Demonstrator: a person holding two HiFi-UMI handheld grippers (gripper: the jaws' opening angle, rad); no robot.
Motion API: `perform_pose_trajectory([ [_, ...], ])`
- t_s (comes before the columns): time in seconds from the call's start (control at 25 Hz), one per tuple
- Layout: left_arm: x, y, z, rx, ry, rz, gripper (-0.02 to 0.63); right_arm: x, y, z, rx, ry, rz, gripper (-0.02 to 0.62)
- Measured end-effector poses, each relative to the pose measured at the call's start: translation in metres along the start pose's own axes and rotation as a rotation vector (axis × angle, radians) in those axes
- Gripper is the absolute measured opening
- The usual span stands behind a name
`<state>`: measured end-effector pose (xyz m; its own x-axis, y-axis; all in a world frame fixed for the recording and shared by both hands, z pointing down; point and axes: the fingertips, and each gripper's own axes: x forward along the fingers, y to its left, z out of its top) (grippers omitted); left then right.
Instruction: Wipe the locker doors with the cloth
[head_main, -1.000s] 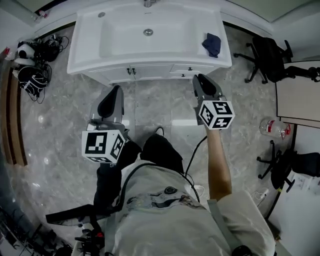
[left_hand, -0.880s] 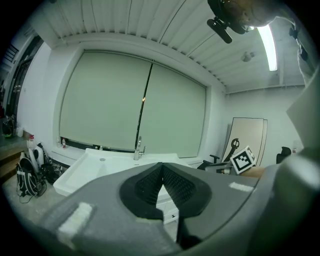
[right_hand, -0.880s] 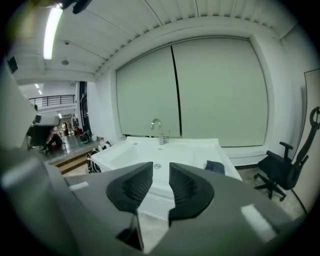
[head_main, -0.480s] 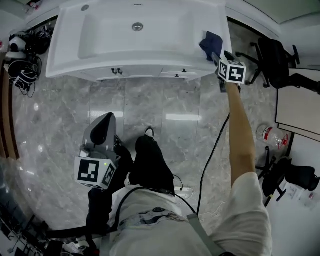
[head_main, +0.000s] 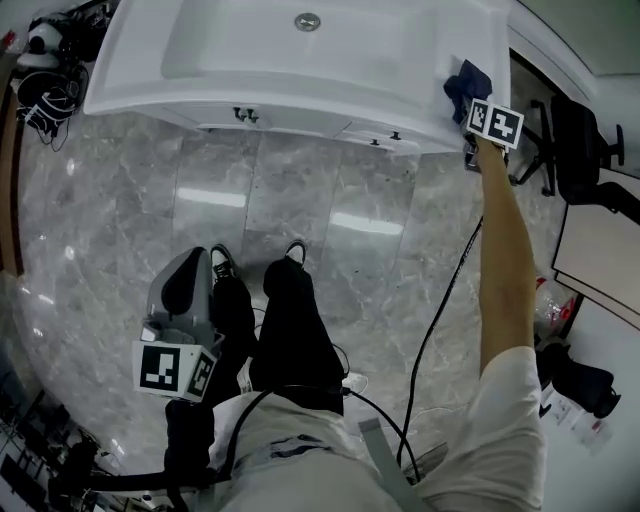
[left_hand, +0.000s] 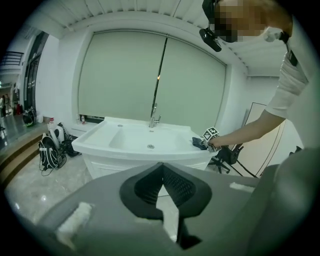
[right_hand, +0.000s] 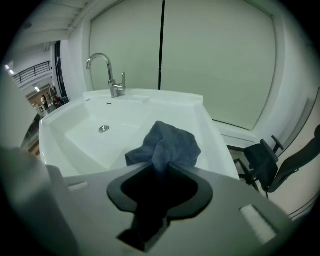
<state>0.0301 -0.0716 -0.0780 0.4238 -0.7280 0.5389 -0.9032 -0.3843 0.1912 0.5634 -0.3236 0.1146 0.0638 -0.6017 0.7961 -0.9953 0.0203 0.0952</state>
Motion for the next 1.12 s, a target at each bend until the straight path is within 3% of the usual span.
perform_pose_trajectory([
  [0.16, -0.014, 0.011, -0.006, -0.014, -0.011, 0.016, 0.002, -0.017, 0.011, 0.002, -0.016, -0.030, -0.031, 0.074],
  [0.28, -0.030, 0.022, 0.000, -0.008, -0.038, 0.026, 0.002, -0.062, 0.055, 0.024, -0.053, -0.178, 0.008, 0.072],
  [0.48, -0.051, 0.058, 0.010, -0.049, -0.093, 0.055, 0.002, -0.172, 0.181, 0.048, 0.004, -0.444, 0.153, 0.074],
  [0.68, -0.084, 0.116, 0.005, -0.014, -0.141, 0.106, 0.002, -0.237, 0.351, 0.021, 0.012, -0.585, 0.292, 0.074],
  [0.88, -0.085, 0.177, -0.058, -0.024, -0.124, 0.133, 0.002, -0.229, 0.505, -0.037, -0.117, -0.615, 0.386, 0.074],
  [1.12, -0.057, 0.273, -0.164, -0.080, -0.157, 0.195, 0.002, -0.154, 0.639, -0.062, -0.316, -0.733, 0.458, 0.074],
])
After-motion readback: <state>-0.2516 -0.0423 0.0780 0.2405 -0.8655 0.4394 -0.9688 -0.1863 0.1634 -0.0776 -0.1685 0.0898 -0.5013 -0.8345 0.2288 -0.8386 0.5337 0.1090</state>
